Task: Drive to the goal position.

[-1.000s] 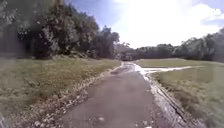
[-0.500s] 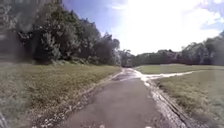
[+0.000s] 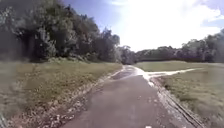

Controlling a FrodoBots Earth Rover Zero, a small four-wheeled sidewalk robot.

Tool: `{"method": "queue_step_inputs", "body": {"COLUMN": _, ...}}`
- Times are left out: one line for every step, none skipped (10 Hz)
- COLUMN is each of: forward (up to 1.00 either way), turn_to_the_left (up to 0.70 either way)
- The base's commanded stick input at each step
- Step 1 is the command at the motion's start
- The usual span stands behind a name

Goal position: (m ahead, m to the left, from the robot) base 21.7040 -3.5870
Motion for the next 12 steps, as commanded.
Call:
{"method": "queue_step_inputs", "body": {"forward": 0.48, "turn_to_the_left": 0.00}}
{"method": "queue_step_inputs", "body": {"forward": 0.70, "turn_to_the_left": 0.00}}
{"method": "queue_step_inputs", "body": {"forward": 0.70, "turn_to_the_left": 0.00}}
{"method": "queue_step_inputs", "body": {"forward": 0.31, "turn_to_the_left": 0.00}}
{"method": "queue_step_inputs", "body": {"forward": 0.00, "turn_to_the_left": 0.00}}
{"method": "queue_step_inputs", "body": {"forward": 0.00, "turn_to_the_left": 0.00}}
{"method": "queue_step_inputs", "body": {"forward": 0.00, "turn_to_the_left": 0.00}}
{"method": "queue_step_inputs", "body": {"forward": 0.00, "turn_to_the_left": 0.00}}
{"method": "queue_step_inputs", "body": {"forward": 0.00, "turn_to_the_left": 0.00}}
{"method": "queue_step_inputs", "body": {"forward": 0.70, "turn_to_the_left": 0.00}}
{"method": "queue_step_inputs", "body": {"forward": 0.70, "turn_to_the_left": 0.00}}
{"method": "queue_step_inputs", "body": {"forward": 0.70, "turn_to_the_left": 0.00}}
